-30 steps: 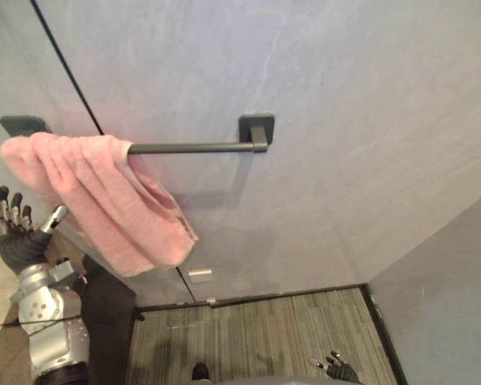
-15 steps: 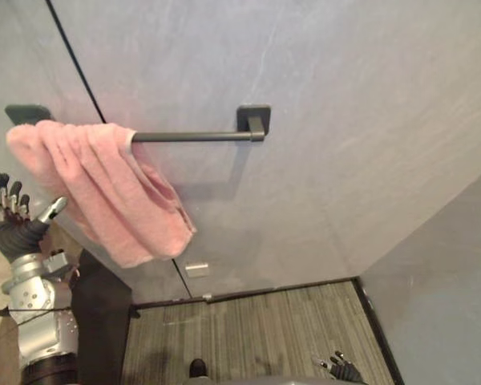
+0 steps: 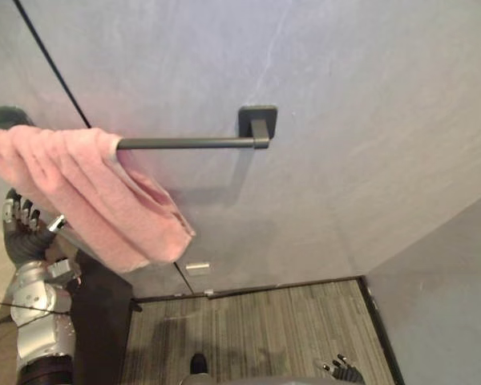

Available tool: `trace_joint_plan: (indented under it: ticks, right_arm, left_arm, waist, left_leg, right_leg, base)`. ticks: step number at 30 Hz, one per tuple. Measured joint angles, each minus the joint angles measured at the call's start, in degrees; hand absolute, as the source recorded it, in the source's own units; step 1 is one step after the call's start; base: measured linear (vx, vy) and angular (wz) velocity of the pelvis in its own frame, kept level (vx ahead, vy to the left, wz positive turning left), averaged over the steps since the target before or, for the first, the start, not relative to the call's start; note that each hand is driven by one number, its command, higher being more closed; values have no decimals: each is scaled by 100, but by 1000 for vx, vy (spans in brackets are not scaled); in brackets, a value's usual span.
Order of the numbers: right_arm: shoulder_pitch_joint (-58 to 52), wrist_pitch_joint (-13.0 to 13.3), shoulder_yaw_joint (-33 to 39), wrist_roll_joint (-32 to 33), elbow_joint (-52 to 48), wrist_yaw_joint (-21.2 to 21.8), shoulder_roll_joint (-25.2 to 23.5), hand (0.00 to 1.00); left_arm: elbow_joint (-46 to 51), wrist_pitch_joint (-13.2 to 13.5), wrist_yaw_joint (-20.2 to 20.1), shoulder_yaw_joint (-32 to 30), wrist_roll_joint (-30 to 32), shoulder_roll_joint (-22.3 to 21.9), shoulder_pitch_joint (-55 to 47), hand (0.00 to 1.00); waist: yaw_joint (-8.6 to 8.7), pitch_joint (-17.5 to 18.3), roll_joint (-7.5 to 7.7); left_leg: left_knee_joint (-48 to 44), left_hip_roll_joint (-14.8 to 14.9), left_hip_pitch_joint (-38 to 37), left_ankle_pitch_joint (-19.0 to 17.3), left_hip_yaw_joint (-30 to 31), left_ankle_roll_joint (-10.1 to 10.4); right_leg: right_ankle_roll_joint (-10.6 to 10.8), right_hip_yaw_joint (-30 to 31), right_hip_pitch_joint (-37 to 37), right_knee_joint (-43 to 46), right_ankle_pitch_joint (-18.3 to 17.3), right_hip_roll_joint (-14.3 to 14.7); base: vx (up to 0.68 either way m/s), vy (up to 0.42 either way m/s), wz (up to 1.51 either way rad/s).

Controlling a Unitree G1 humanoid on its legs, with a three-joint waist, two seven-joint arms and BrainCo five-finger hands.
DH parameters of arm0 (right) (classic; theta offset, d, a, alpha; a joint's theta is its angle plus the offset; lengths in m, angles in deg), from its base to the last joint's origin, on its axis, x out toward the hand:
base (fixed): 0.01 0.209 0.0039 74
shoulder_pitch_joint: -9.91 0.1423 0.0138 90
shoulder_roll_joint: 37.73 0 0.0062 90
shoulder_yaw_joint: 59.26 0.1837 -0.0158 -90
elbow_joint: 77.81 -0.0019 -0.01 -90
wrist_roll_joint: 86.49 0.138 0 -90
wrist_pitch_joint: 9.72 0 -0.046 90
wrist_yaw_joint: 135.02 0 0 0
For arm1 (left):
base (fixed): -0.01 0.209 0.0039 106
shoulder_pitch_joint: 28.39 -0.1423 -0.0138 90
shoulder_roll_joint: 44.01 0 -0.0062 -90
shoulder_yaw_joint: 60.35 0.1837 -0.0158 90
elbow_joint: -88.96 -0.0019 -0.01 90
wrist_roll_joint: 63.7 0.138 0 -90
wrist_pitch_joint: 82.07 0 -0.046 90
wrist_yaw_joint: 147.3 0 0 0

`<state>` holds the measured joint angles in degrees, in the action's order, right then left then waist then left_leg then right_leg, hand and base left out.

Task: Organize washtable

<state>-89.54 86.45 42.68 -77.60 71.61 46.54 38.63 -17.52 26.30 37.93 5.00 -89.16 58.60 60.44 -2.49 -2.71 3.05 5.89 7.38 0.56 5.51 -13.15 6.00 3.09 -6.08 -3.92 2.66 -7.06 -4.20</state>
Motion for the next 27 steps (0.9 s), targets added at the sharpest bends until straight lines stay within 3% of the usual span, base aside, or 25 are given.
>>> trace_joint_plan:
  ticks: [6, 24, 25, 27]
  right_arm:
    - [7, 0, -3, 0, 27, 2, 123, 0]
    - [-66, -10, 0, -14, 41, 109, 126, 0]
    - [-58, -10, 1, -14, 46, 109, 128, 0]
    - [-45, -11, 1, -25, 50, 109, 132, 0]
  left_arm:
    - [-238, -50, -152, 161, -96, 240, 6, 0]
    - [-517, -241, -469, 577, -115, 265, -43, 0]
    - [-584, -279, -493, 683, -114, 257, -64, 100]
    - [-664, -352, -529, 830, -115, 257, -66, 100]
  waist:
    - [20, -103, -76]
    - [3, -121, 51]
    - [3, -122, 51]
    - [13, -123, 49]
  left_leg:
    - [10, 14, -23, -5, -42, -6]
    - [6, -120, 111, -2, 30, -19]
    - [6, -120, 111, -2, 28, -19]
    - [7, -120, 109, -2, 18, -19]
  right_leg:
    - [-36, 39, 59, 37, 52, -1]
    - [56, 132, 120, -89, 38, -97]
    - [55, 134, 120, -89, 39, -97]
    - [53, 138, 121, -89, 40, -96]
  base:
    - [-80, 1, -10]
    - [1, 9, 1]
    - [32, -9, -1]
    - [0, 0, 0]
